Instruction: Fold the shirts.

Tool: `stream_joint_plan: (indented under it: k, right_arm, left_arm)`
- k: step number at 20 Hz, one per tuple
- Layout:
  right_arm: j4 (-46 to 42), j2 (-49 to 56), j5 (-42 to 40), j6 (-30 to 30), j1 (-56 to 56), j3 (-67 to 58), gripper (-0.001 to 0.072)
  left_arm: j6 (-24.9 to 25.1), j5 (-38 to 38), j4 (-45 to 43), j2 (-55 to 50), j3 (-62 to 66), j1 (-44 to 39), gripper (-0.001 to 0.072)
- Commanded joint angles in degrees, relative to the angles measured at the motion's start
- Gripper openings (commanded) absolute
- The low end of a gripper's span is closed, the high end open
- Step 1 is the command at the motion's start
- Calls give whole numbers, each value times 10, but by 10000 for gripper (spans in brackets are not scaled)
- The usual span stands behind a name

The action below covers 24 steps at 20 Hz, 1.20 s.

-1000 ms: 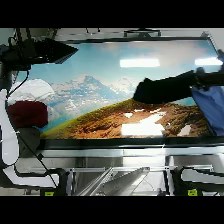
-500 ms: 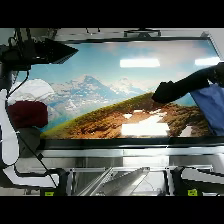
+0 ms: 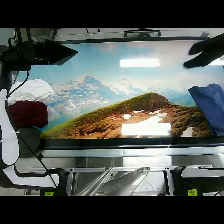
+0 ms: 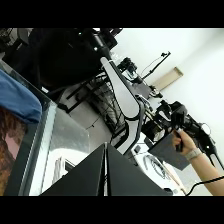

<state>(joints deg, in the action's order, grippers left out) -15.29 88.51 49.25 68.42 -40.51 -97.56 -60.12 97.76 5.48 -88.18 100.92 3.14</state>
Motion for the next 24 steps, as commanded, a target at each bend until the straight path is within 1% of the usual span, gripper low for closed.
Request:
stream_joint_plan:
  k: [1, 3, 4, 7, 8, 9, 11, 12, 13, 14, 15, 19, 20, 23, 24]
  right_arm:
    - [-153, -34, 91, 135, -72, -7, 16]
    - [-269, -71, 173, 184, -115, 40, 15]
    - [-308, -91, 203, 197, -137, 73, 15]
    - [-368, -123, 289, 195, -210, 179, 17]
    - [-391, -121, 305, 194, -231, 204, 17]
    - [-418, -118, 305, 189, -250, 226, 17]
    - [-452, -108, 285, 181, -275, 250, 17]
    - [-452, -101, 279, 162, -282, 253, 27]
    - [-452, -94, 282, 143, -284, 253, 136]
    - [-453, -90, 288, 134, -284, 254, 449]
    - [-465, -90, 289, 135, -283, 254, 576]
    - [-538, -111, 324, 187, -283, 253, 572]
    - [-549, -119, 333, 189, -283, 253, 564]
    - [-607, -154, 372, 249, -285, 253, 563]
    - [-606, -165, 373, 256, -285, 253, 563]
  left_arm:
    - [1, 0, 0, 0, 0, 0, 5]
    - [1, 0, 0, 0, 0, 0, 5]
    - [1, 0, 0, 0, 0, 0, 6]
    - [1, 0, 0, 0, 0, 0, 5]
    - [1, 0, 0, 0, 0, 0, 5]
    - [1, 0, 0, 0, 0, 0, 6]
    - [1, 0, 0, 0, 0, 0, 5]
    - [1, 0, 0, 0, 0, 0, 5]
    - [1, 0, 0, 0, 0, 0, 6]
    - [1, -2, 0, 0, 0, 0, 5]
    - [1, -5, 0, 0, 0, 0, 5]
    - [0, -4, 0, 0, 0, 0, 6]
    - [0, -5, 0, 0, 0, 0, 6]
    - [0, -4, 0, 0, 0, 0, 5]
    - [1, -4, 0, 0, 0, 0, 6]
